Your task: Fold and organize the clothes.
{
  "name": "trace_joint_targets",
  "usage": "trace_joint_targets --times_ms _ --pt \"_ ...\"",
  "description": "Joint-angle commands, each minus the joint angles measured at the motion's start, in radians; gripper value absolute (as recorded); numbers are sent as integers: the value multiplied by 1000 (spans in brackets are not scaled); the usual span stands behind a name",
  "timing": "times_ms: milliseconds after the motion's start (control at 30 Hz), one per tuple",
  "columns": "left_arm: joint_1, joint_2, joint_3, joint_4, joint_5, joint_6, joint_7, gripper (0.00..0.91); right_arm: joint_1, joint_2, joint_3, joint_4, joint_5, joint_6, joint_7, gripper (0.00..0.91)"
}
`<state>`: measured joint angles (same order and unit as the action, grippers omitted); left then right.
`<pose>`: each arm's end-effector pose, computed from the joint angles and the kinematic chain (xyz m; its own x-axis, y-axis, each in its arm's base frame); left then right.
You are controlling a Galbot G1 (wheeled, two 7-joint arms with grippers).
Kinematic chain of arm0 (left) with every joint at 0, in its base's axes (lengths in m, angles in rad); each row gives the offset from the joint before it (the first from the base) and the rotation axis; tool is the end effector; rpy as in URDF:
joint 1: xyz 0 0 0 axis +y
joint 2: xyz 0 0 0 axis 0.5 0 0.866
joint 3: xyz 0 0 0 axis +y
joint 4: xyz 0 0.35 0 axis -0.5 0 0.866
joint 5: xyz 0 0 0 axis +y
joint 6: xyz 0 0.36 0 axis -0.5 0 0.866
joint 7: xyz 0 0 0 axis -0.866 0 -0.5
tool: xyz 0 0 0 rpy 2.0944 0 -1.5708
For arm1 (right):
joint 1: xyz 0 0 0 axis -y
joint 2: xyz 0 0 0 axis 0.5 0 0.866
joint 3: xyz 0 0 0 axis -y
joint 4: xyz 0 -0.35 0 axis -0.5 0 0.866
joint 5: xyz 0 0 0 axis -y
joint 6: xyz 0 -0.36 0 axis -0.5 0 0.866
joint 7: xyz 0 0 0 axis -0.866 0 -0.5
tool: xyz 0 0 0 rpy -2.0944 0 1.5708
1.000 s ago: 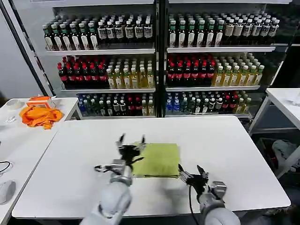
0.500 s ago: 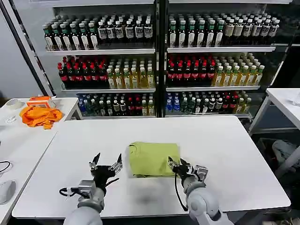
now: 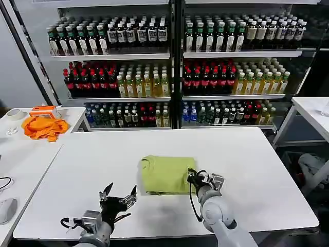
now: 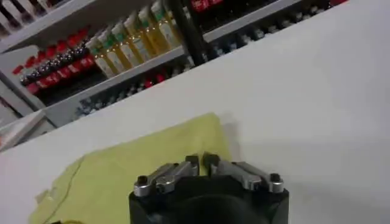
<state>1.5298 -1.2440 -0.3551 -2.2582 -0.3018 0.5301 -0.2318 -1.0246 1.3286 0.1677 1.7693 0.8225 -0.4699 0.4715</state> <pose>0.1826 -0.0052 -0.2426 -0.9131 0.1266 0.3875 0.1349 0.9908 -0.0058 0.3375 0.0525 -0.2928 -0.8579 -0.1865 0.4788 0.0053 0.9286 0.3711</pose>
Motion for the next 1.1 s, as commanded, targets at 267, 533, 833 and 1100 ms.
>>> trace_joint_targets --times_ms 267,533,833,1100 --pt "33 5 -12 -22 -7 27 20 907 17 -4 10 -39 -64 -3 1 0" --pt "28 6 -8 -14 -8 26 21 907 43 -24 14 -75 -78 -45 -6 0" --pt "29 4 -10 -29 -9 27 22 907 -17 -32 -33 76 -172 33 -97 0" --pt "26 0 -7 -24 -9 29 24 907 -10 -24 -52 -23 -193 -19 -107 0"
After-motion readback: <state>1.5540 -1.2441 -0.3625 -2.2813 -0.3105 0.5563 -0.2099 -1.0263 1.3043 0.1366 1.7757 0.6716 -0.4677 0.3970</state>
